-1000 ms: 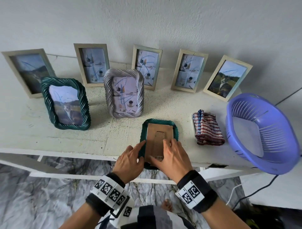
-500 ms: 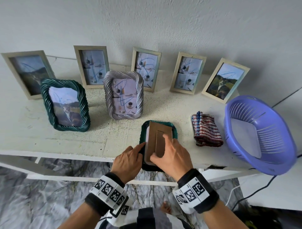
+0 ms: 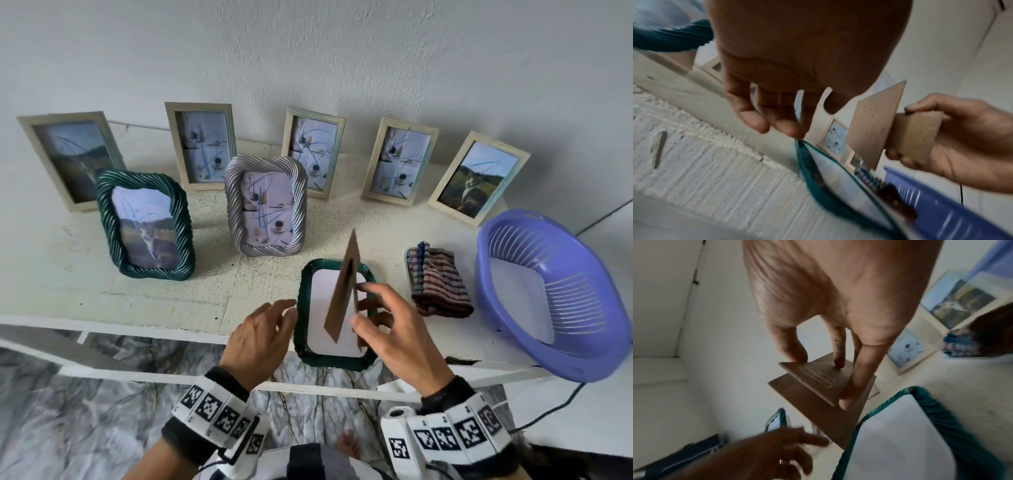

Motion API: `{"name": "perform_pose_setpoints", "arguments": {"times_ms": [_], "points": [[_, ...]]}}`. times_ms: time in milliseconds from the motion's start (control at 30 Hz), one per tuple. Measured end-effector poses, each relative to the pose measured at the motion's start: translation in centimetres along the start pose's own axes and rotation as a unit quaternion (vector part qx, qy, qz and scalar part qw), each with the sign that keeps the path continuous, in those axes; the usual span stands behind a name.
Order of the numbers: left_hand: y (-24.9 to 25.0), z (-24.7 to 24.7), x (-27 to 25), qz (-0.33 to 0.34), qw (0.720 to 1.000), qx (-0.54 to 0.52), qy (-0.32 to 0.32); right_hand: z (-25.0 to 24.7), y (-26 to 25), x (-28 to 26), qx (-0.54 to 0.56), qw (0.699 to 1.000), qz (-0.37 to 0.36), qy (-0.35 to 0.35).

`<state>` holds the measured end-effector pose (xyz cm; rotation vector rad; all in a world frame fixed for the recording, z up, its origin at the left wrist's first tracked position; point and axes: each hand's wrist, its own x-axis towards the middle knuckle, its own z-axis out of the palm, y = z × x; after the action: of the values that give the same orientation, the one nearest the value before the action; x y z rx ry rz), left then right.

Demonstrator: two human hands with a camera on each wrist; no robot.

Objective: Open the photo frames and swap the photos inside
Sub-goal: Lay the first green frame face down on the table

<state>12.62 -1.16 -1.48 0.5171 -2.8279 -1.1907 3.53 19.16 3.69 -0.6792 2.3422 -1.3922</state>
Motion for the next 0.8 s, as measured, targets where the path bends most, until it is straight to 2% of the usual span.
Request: {"name": "perform_pose_setpoints", "arguments": {"times_ms": [67, 133, 167, 267, 367, 567, 733, 800], "points": [[0.5, -1.7, -0.6, 0.002, 0.984, -0.179, -0.005, 1.5, -0.7, 0.6, -0.040, 0.998, -0.047, -0.018], [0.8, -3.5, -1.2, -0.037, 0.939, -0.340, -0.016, 3.4, -1.3, 1.4, -0.070, 0.994, -0.075, -0.042], [0.6, -4.2, -1.5, -0.050, 0.926, -0.374, -0.010, 4.4, -1.3, 1.8, -0.082, 0.992, -0.087, -0.050], [-1.4, -5.5, -2.1, -0.060, 0.932, -0.357, 0.025, 7.3, -1.7, 2.9, -0.134, 0.981, -0.128, -0.057], [-4.1, -5.9, -2.1, -0.101, 0.936, -0.333, 0.051, 9.2, -2.0, 3.7, -0.173, 0.970, -0.159, -0.070], [-7.2, -5.3, -1.5, -0.179, 0.927, -0.326, 0.048, 11.5, -1.8, 5.0, -0.233, 0.949, -0.149, -0.152], [-8.7, -4.9, -1.0, -0.225, 0.943, -0.241, 0.054, 11.9, -1.8, 6.0, -0.267, 0.936, -0.142, -0.182], [-8.8, -5.0, -0.9, -0.213, 0.961, -0.159, 0.073, 11.9, -1.6, 6.2, -0.273, 0.934, -0.141, -0.183]]}}
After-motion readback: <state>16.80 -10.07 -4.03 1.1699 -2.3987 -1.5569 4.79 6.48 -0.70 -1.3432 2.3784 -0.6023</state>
